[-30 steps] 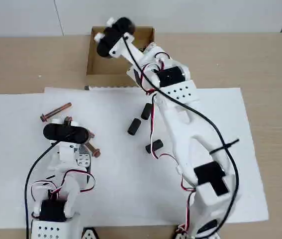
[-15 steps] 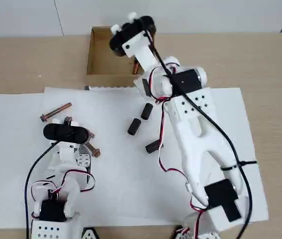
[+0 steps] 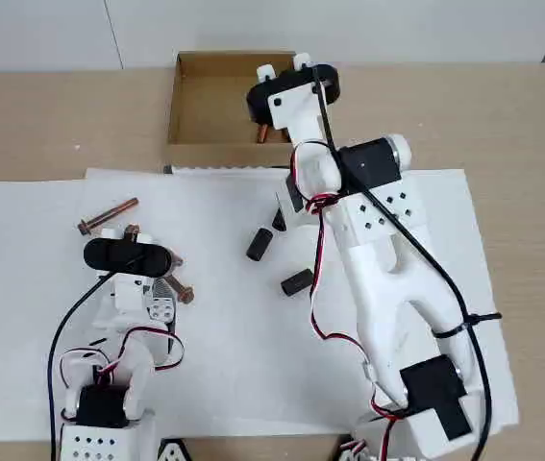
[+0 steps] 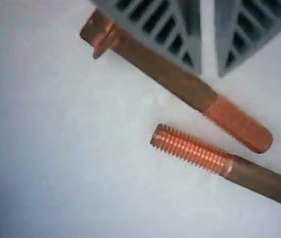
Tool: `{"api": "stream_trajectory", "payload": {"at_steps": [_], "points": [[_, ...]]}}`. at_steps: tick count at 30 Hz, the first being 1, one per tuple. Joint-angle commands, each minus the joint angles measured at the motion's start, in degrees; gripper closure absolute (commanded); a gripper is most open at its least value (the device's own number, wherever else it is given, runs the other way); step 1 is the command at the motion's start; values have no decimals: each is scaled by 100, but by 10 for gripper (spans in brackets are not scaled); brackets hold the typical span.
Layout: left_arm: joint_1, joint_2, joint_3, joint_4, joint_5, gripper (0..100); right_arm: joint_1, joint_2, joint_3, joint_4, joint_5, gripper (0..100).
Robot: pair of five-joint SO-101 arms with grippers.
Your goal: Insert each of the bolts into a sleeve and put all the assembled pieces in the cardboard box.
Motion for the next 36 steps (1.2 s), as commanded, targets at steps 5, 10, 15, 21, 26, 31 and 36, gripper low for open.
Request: {"api": "stream_trajectory", "payload": {"at_steps": [5, 10, 15, 21, 26, 31, 36], "points": [[-44, -53, -31, 0, 44, 994, -40, -286, -88, 171, -844, 995], [-44, -53, -31, 0, 44, 994, -48, -409, 888, 171, -1670, 995], [-53, -53, -31, 0, 44, 994, -356, -514, 1626, 145, -2514, 995], [-53, -53, -31, 0, 44, 994, -523, -497, 2110, -110, -3059, 994], [-53, -53, -31, 0, 44, 994, -523, -374, 2330, -479, -3042, 993], [-53, -53, -31, 0, 44, 994, -523, 224, 2330, -558, -3077, 892], [-53, -53, -31, 0, 44, 994, -523, 505, 2321, -840, -3077, 823]]}}
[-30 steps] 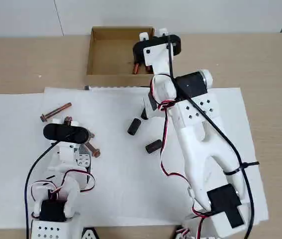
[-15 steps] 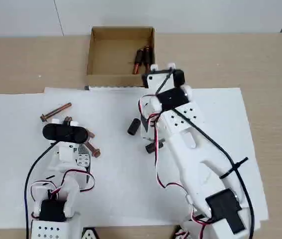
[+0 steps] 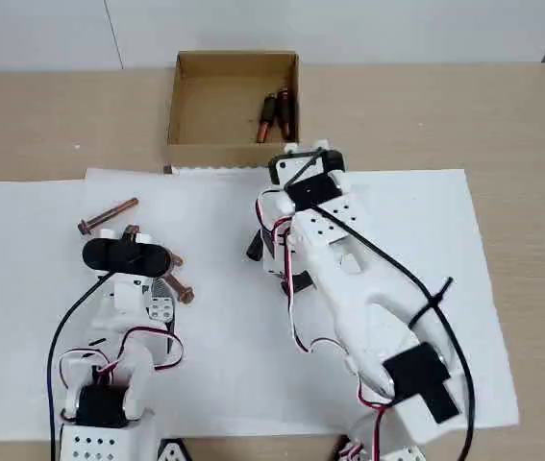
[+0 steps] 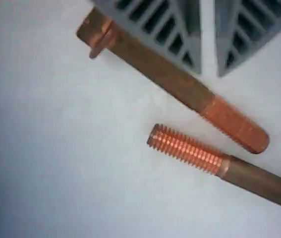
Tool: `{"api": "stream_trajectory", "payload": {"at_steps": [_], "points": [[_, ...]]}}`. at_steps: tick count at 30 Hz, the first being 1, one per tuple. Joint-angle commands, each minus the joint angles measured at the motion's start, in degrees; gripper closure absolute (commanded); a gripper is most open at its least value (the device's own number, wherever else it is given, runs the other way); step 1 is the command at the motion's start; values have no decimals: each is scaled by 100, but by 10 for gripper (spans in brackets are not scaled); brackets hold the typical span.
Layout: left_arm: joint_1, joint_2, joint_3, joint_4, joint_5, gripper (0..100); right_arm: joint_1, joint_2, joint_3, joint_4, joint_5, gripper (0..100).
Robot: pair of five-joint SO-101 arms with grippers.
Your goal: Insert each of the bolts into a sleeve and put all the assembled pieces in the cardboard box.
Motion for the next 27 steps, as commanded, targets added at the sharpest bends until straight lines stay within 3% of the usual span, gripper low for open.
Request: {"api": "stream_trajectory", "payload": {"at_steps": [1, 27], "points": [[-18, -53, -31, 0, 44, 994, -4, 31, -35, -259, -167, 830], [-18, -53, -31, 0, 44, 994, -4, 971, -35, -1112, -123, 852]]}}
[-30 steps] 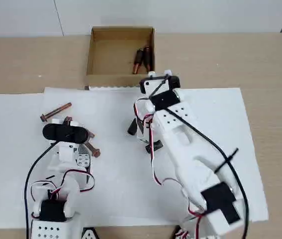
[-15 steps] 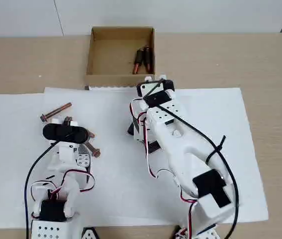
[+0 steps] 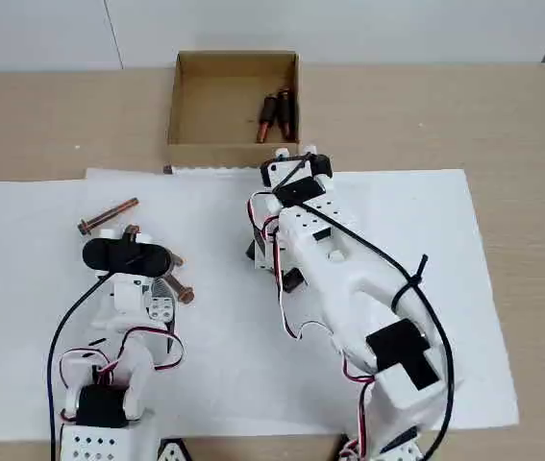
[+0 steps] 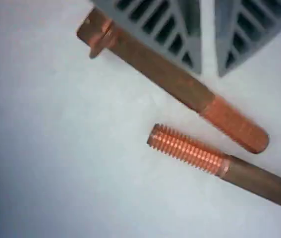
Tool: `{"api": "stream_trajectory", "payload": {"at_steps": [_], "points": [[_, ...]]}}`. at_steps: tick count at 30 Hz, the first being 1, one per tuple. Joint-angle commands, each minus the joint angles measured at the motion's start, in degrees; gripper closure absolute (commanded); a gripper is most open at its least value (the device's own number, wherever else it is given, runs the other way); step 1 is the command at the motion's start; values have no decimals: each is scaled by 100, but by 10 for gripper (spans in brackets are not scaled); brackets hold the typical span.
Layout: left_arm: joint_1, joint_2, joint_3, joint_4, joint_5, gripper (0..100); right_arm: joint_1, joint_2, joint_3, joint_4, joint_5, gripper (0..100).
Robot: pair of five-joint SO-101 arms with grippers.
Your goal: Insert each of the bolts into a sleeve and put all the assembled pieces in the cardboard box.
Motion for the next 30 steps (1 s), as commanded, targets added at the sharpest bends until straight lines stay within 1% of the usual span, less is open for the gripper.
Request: {"api": "stream_trajectory", "payload": {"at_steps": [1, 16, 18, 21, 23, 27, 30], "points": [[-18, -53, -31, 0, 44, 994, -13, 48, -26, -119, -88, 852], [-18, -53, -31, 0, 44, 994, -13, 268, -26, -84, -88, 857], [-18, -53, -31, 0, 44, 994, -13, 268, -26, -84, -88, 890], [-18, -53, -31, 0, 44, 994, -22, 268, -26, -84, -88, 998], [-18, -53, -31, 0, 44, 994, -22, 259, -26, -75, -88, 982], [-9, -53, -31, 0, 44, 994, -22, 189, -26, -75, -88, 995], [0, -53, -31, 0, 44, 994, -22, -171, -26, -75, -79, 995]]}}
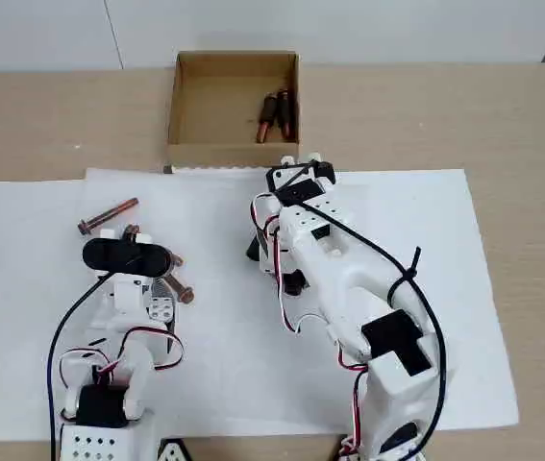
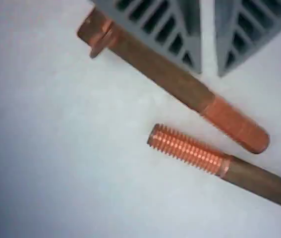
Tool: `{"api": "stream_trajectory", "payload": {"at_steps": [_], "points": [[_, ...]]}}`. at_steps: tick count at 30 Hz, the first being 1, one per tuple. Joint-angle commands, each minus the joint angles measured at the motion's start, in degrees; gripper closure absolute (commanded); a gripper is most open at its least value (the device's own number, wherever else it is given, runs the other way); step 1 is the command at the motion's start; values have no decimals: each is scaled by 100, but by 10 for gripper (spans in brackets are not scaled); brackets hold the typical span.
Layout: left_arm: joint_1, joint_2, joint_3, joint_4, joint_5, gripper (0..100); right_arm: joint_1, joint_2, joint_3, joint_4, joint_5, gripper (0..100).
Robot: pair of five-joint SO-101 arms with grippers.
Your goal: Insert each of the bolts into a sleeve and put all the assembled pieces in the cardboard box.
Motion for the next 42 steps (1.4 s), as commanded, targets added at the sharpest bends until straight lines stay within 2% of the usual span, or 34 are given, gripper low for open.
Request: {"api": "stream_trajectory", "payload": {"at_steps": [1, 4, 11, 18, 27, 32, 37, 42], "points": [[0, -53, -31, 0, 44, 994, -57, -611, -35, -4, -79, 995], [18, -53, -31, 0, 44, 994, -57, -1138, -35, 22, 123, 995], [18, -53, -31, 0, 26, 994, -40, -2721, -35, 919, 686, 995], [18, -53, -31, 0, 26, 994, 13, -4259, 9, 1798, 738, 995], [0, -53, -31, 0, 35, 994, 892, -5815, 993, 1807, 756, 995], [-18, -53, -75, 0, 44, 994, 1174, -6941, 1969, 1727, 1064, 995], [-9, -9, -936, 527, 53, 994, 1824, -7881, 2866, 1411, 1336, 995], [-18, 9, -2053, 1222, 53, 994, 2176, -8523, 3552, 1226, 1424, 995]]}}
